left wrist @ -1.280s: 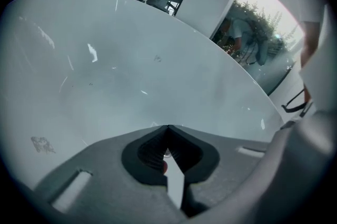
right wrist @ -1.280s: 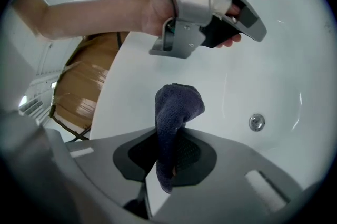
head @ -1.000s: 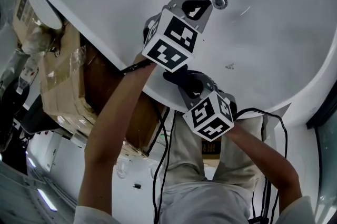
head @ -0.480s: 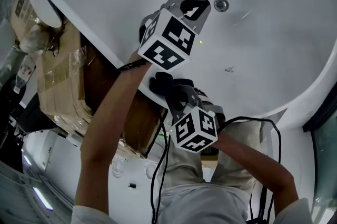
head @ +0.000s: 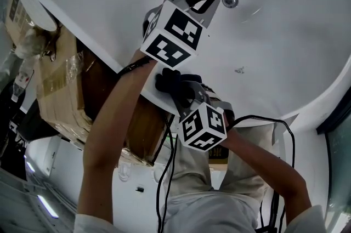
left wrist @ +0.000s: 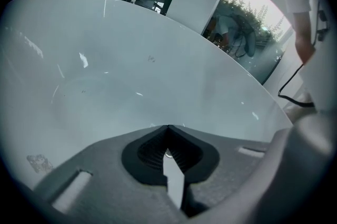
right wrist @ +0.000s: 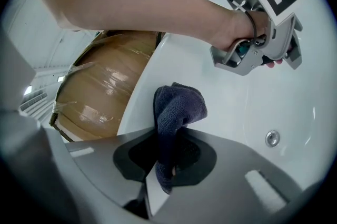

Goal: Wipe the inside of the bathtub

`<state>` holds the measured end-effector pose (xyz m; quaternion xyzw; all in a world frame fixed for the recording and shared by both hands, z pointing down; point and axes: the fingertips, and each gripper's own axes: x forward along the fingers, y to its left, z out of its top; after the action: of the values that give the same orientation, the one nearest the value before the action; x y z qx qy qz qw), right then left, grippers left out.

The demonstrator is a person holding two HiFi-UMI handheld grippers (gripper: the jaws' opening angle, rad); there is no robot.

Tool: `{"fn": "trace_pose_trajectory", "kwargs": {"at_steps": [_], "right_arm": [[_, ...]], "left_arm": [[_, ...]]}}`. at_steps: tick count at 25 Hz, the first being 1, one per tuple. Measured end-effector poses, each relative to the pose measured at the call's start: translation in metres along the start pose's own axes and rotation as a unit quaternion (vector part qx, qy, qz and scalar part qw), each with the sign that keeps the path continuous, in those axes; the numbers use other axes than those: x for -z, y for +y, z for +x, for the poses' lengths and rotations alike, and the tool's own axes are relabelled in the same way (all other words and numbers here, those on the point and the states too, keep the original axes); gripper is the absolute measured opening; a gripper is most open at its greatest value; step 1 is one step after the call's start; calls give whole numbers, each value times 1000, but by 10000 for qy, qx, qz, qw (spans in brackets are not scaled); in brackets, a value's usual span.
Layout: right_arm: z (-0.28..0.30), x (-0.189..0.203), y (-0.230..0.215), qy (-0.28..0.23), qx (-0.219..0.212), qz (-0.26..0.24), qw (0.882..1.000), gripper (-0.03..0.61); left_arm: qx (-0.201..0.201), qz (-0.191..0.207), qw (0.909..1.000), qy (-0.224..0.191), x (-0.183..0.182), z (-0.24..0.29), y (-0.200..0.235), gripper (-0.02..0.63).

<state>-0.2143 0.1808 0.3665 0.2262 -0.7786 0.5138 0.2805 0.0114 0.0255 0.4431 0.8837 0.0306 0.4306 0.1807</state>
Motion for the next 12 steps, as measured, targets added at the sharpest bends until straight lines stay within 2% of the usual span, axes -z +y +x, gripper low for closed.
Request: {"fn": "trace_pose_trajectory", "kwargs": {"at_steps": [12], "right_arm": [[38,13,-58,186,382,65,9991,48]], "left_arm": [[7,-103,9999,34,10,9,12,-2]]}}
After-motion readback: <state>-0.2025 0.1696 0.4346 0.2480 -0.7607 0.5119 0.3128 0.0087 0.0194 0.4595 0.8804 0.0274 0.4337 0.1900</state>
